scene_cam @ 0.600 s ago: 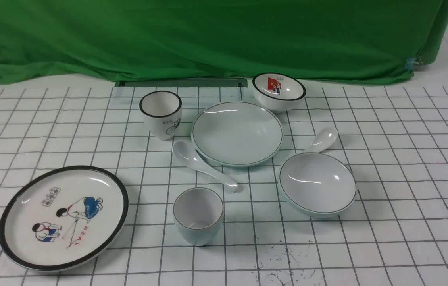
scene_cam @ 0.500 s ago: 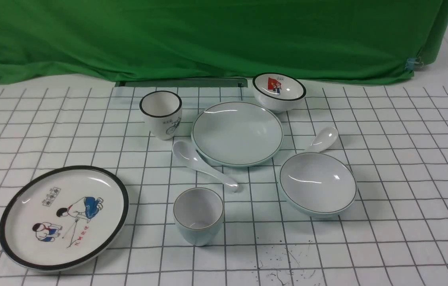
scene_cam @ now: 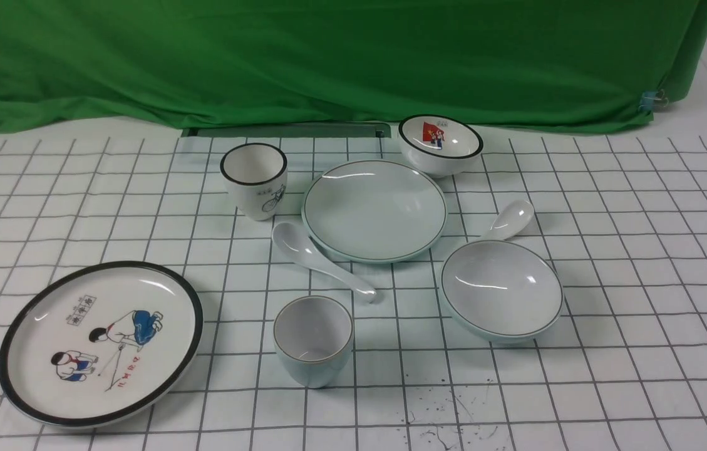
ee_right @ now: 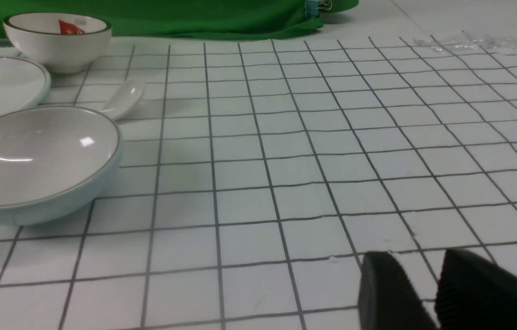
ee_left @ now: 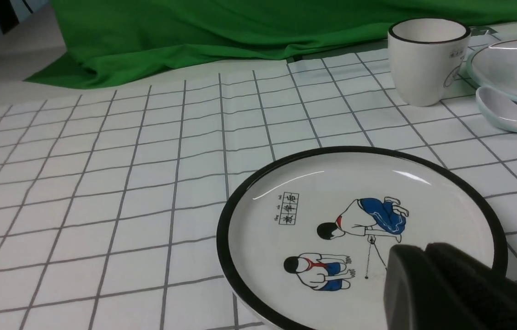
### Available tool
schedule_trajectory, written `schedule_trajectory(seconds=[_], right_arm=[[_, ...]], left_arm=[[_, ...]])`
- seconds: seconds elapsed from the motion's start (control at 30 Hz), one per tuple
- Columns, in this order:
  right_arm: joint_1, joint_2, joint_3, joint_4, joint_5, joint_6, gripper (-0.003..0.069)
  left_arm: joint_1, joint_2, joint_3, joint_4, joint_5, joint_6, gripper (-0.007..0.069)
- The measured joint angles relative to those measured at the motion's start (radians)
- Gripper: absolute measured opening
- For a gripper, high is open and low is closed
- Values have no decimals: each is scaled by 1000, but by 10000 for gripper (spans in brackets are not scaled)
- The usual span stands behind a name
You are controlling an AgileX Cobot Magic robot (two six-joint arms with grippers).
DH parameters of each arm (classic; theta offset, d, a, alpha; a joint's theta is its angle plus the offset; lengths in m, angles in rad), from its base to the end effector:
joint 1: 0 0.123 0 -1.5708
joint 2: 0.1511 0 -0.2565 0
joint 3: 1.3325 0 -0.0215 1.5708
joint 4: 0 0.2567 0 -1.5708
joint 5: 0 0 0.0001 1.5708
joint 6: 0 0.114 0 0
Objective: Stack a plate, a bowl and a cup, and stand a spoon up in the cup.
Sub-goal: Use the right arm to grab a blue rice bowl
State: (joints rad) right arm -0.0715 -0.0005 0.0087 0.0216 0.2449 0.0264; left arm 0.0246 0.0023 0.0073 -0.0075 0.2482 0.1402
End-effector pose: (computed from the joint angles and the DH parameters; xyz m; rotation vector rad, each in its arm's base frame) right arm 0.1128 -0.0075 0.1843 0.0993 1.7338 -0.0132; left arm 0.1131 0.0026 0.1841 0.0957 1.7401 0.1139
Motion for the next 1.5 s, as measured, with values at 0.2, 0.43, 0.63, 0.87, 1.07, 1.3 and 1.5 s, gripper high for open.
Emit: schedule_trajectory(seconds=[0.2, 0.43, 0.63, 0.87, 1.07, 1.3, 1.5], right_arm=[[0, 0, 0, 0, 0, 0, 236], [0, 0, 0, -5, -22, -8, 239], [0, 0, 0, 0, -333, 25, 239], [0, 0, 0, 0, -801, 335, 240], [0, 0, 0, 0, -917, 401, 239], [0, 8, -72, -5, -759, 297, 53], [0, 188, -273, -6, -548, 63, 14]], left_arm=[[0, 0, 0, 8, -13, 1, -29], [0, 0, 0, 8, -74, 1, -29], [0, 0, 0, 8, -366, 1, -29], [0, 0, 0, 88, -619, 85, -29], [0, 0, 0, 265, -706, 329, -29], [0, 0, 0, 306, -931, 134, -29], [0, 56, -90, 196, -947, -263, -29]])
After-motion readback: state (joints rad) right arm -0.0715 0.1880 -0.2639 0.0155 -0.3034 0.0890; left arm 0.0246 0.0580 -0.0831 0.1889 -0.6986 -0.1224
